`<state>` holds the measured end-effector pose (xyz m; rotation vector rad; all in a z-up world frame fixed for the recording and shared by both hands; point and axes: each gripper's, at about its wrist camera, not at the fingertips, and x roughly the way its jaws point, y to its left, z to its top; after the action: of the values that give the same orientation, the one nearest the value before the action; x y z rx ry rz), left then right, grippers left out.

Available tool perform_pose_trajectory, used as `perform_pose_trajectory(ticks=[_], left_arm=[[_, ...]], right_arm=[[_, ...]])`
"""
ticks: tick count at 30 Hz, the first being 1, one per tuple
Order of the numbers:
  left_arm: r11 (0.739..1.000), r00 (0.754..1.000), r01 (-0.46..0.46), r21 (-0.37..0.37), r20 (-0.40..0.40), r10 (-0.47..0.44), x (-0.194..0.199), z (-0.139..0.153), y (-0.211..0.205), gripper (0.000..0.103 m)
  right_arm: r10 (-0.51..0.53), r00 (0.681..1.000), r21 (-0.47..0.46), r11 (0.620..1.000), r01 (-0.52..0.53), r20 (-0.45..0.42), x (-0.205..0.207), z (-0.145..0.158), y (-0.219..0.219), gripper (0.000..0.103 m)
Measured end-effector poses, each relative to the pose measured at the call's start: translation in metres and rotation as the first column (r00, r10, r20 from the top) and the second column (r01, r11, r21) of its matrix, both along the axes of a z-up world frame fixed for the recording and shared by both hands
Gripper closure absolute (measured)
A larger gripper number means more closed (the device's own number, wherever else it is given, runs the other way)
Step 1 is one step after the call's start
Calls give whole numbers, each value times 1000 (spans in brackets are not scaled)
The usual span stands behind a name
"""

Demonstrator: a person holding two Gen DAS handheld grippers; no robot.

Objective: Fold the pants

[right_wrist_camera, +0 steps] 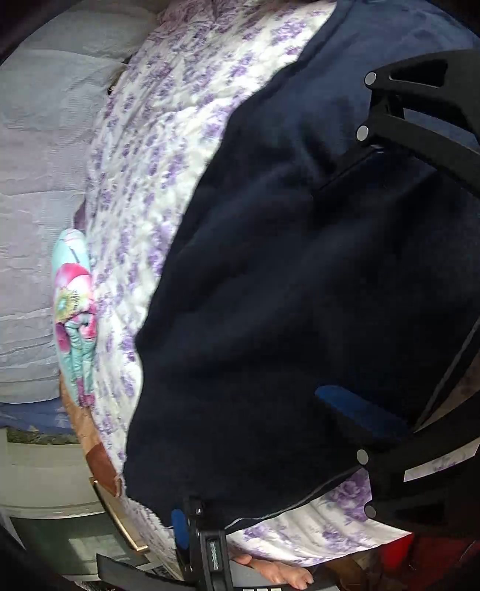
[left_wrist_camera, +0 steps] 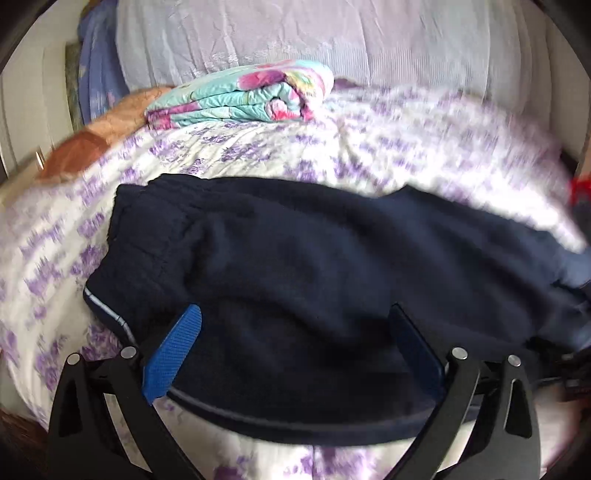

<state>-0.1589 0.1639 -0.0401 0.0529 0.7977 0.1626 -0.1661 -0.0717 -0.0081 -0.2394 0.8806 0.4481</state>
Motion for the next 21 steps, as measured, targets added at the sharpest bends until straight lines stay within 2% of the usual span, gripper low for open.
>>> perform_pose_trajectory(ticks=[1,2,3,5,6,8,10,11,13,15,16,18,20,21], left_arm=[[997,1000,-3,79,1,3,4,-9,-10,4],[992,1000,-18,123,12,16,4,-12,-16,4],[990,999,-31,134,27,28,1,-7,-20,5],[998,1000,1,62,26,-3,-5,3,-22,5],[999,999,15,29,40,-16,-10,9,-22,5],[998,994,61,-13,95,-60,-19,21,-28,5],[995,986,102,-9,137,-100,-20,29,-41,5],[992,984,122,2,134,-121,-17,28,-48,5],[988,985,154,0,82,-153,-3,14,-61,5],[989,989,147,-24,-30,-148,18,-13,-66,4],[989,989,144,-35,-37,-145,20,-11,-65,4],[989,991,134,-64,-10,-135,19,-6,-60,4],[989,989,145,-42,-20,-146,18,-7,-63,4],[989,990,141,-38,-11,-141,16,-5,-63,4]], right_arm=[[-16,1000,17,1000,16,19,-3,6,-4,4],[-48,997,23,999,46,62,-7,13,-9,4],[-74,991,26,997,72,116,-15,19,-15,4],[-113,971,48,993,105,212,-31,33,-31,4],[-137,964,60,990,126,226,-36,35,-42,4],[-220,949,64,975,211,227,-39,37,-67,4],[-296,930,80,955,286,218,-39,37,-92,4],[-330,924,99,944,316,195,-38,34,-104,4],[-391,912,127,918,377,122,-32,22,-125,4],[-442,897,100,892,440,-4,-19,-1,-137,3],[-438,899,107,893,437,-21,-12,-2,-139,3],[-429,903,112,898,426,0,-15,-2,-136,3],[-426,905,92,901,424,5,-17,-4,-133,3],[-422,906,115,902,417,22,-21,-1,-134,4]])
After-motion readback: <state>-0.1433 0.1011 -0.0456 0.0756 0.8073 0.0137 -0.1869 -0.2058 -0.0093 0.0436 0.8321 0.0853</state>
